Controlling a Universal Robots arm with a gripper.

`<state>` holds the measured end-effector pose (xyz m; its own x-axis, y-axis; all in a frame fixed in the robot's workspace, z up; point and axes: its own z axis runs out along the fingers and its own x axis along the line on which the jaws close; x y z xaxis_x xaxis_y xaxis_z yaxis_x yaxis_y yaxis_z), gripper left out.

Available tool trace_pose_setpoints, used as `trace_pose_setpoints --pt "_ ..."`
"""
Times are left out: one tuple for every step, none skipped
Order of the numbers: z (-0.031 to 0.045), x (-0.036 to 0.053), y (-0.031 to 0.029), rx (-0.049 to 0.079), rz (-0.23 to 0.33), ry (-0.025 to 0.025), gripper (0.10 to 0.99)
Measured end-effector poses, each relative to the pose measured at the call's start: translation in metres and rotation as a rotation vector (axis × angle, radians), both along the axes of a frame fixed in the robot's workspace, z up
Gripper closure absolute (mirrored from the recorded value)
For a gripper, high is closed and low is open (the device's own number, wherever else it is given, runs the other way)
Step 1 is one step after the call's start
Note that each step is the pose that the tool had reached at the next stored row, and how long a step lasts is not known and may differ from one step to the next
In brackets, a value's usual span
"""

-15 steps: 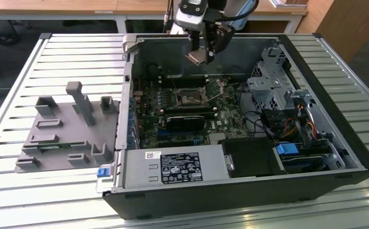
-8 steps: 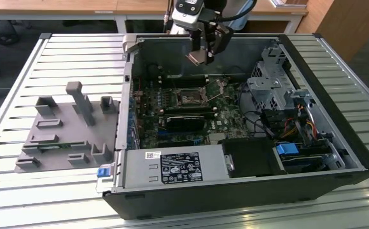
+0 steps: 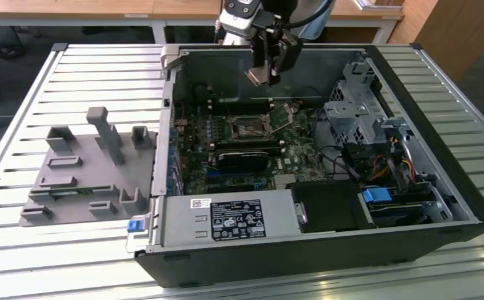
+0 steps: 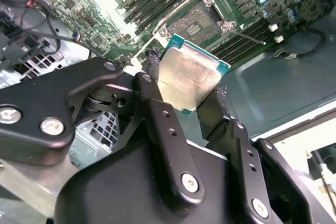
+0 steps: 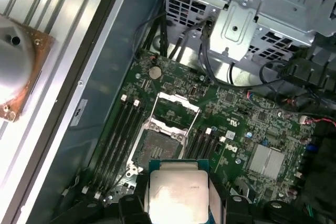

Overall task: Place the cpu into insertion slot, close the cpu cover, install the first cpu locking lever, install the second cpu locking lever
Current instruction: 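Place the cpu into insertion slot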

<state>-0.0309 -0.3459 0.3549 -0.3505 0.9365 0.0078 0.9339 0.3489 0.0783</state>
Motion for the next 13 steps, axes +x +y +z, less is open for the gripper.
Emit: trace_pose_setpoints --pt "-0.0001 0.0 0.0 0.0 -0.014 0.0 0.549" --pt "-0.0002 0.0 0.0 -0.001 -0.027 0.0 0.549" --pt "-0.0002 0.0 0.0 -0.001 -0.039 0.0 0.549" --pt "-0.0003 0.0 0.0001 -0.001 -0.053 0.0 0.549" --pt "-0.0004 0.0 0.0001 -0.002 -0.066 0.0 0.549" --pt "-0.0005 0.0 0.0001 -0.002 -0.078 0.0 0.549" --pt "-0.0005 0.0 0.0001 -0.002 -0.091 0.0 0.549" --pt "-0.0006 0.0 0.0001 -0.003 -0.105 0.0 0.549" --pt "-0.0007 0.0 0.0001 -0.003 -0.118 0.0 0.549" --pt "-0.0008 0.0 0.0001 -0.004 -0.131 0.0 0.549" --pt "-0.0009 0.0 0.0001 -0.004 -0.144 0.0 0.549" --pt "-0.0009 0.0 0.0001 -0.004 -0.157 0.0 0.549" --pt "-0.0011 0.0 0.0001 -0.005 -0.17 0.0 0.549"
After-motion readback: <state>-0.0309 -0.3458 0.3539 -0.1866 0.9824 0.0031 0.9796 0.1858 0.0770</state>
